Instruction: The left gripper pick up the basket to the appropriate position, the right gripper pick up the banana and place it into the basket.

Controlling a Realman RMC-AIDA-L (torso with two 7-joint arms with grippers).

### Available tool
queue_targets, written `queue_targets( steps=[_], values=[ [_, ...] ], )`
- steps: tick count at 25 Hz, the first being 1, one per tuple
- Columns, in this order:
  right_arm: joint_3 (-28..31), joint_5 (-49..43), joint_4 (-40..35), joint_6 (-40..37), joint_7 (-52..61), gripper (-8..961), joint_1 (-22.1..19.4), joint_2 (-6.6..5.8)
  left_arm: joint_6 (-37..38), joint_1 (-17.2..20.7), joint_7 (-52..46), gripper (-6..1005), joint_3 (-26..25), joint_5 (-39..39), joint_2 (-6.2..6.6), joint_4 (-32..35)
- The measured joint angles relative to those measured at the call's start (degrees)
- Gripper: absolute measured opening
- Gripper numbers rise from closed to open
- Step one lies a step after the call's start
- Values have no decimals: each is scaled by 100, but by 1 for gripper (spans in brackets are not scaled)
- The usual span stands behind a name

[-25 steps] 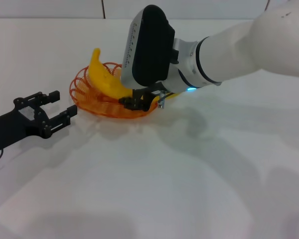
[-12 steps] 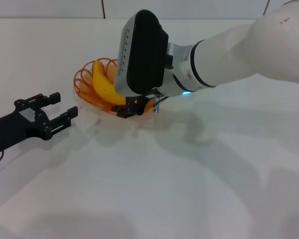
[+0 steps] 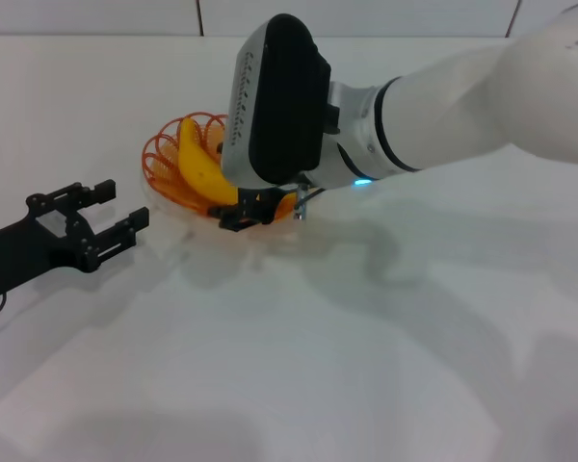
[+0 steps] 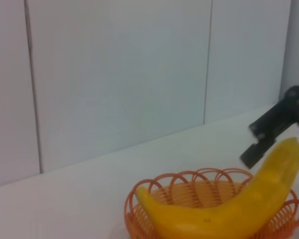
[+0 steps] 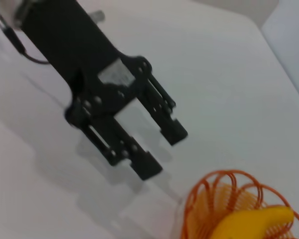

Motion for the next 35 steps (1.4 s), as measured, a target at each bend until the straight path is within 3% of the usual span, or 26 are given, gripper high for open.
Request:
queue_targets(
  steps=[8,14,22,35],
  values=[
    [305,129,-1445,-383,-684,767,-1314,-9,0,37,17,616,0,-15,0,0],
    [641,770,-1590,-419,-1279,765,-1902,-4,0,76,65,616,-31,-49,-15,0],
    [1272,2183,-1088,-653,-2516,763,-2294,-23,0,68,274,616,-70,-155,-21,-147],
    [3049,4296,859,-1851,-4622,763,-2254,-30,4,44,390,616,-62,-365,-26,-219]
  ],
)
